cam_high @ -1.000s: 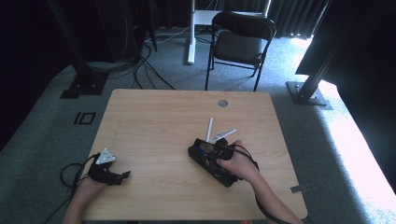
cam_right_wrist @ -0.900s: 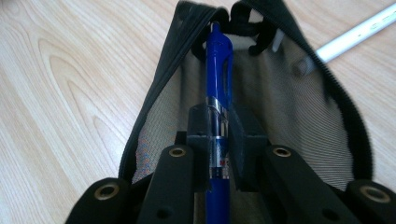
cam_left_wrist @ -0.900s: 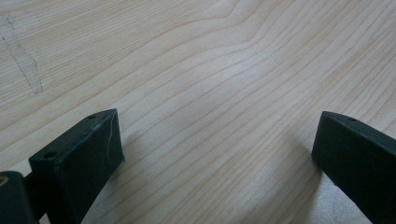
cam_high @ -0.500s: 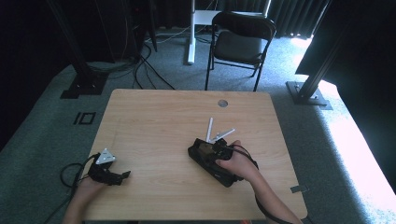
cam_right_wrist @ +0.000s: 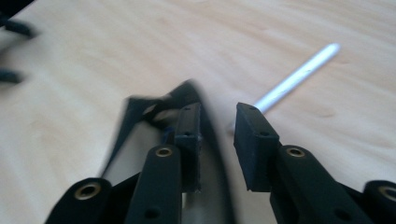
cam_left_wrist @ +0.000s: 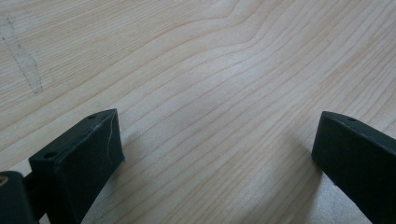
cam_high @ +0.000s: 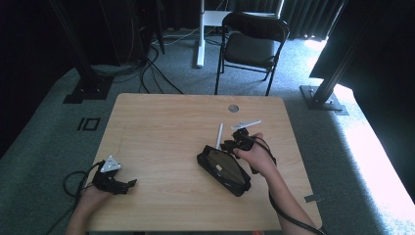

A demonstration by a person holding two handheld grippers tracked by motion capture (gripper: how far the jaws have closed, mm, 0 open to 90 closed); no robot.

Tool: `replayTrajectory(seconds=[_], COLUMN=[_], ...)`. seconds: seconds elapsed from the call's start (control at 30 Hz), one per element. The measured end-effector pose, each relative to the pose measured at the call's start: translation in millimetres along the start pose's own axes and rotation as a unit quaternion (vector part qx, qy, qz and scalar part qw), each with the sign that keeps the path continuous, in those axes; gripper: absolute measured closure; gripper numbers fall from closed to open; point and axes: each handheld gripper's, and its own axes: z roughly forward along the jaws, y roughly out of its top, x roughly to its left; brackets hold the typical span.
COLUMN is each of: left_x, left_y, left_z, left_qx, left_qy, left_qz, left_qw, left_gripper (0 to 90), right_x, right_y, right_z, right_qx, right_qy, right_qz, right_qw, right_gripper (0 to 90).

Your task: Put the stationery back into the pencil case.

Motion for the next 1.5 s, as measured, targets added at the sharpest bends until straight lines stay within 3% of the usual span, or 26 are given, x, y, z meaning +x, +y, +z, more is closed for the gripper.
replayTrajectory(seconds=[0.2, 0.43, 0.6, 0.7, 0.83, 1.07, 1.27, 1.5], left_x=[0.0, -0.1, 0.0, 0.0, 0.0, 0.0, 0.0, 0.0], left_y=[0.0, 0.0, 0.0, 0.0, 0.0, 0.0, 0.0, 0.0], left_z=[0.0, 0.0, 0.0, 0.0, 0.0, 0.0, 0.0, 0.0], left_qx=[0.0, 0.0, 0.0, 0.0, 0.0, 0.0, 0.0, 0.0], left_qy=[0.0, 0.0, 0.0, 0.0, 0.0, 0.0, 0.0, 0.0], left_qz=[0.0, 0.0, 0.0, 0.0, 0.0, 0.0, 0.0, 0.0], left_qw=[1.0, 1.0, 1.0, 1.0, 1.0, 1.0, 1.0, 1.0], left_gripper=[2.1, 2.1, 2.1, 2.2, 2.1, 2.1, 2.1, 2.1], right_x=[-24.2, -43.7, -52.4, -56.6, -59.3, -59.6, -65.4, -73.2], right_y=[10.8, 19.0, 25.0, 26.7, 25.5, 22.4, 20.5, 14.4], right_z=[24.8, 56.8, 78.0, 89.6, 102.4, 109.6, 105.2, 93.6], right_qx=[0.007, 0.02, 0.033, 0.04, 0.055, 0.069, 0.081, 0.071], right_qy=[-0.027, -0.039, -0.052, -0.06, -0.07, -0.08, -0.098, -0.095], right_qz=[0.034, 0.066, 0.082, 0.104, 0.105, 0.098, 0.08, 0.098], right_qw=[0.999, 0.9969, 0.9947, 0.992, 0.9904, 0.9896, 0.9886, 0.9881], right_gripper=[68.7, 63.3, 60.6, 59.0, 59.7, 64.1, 78.2, 78.6])
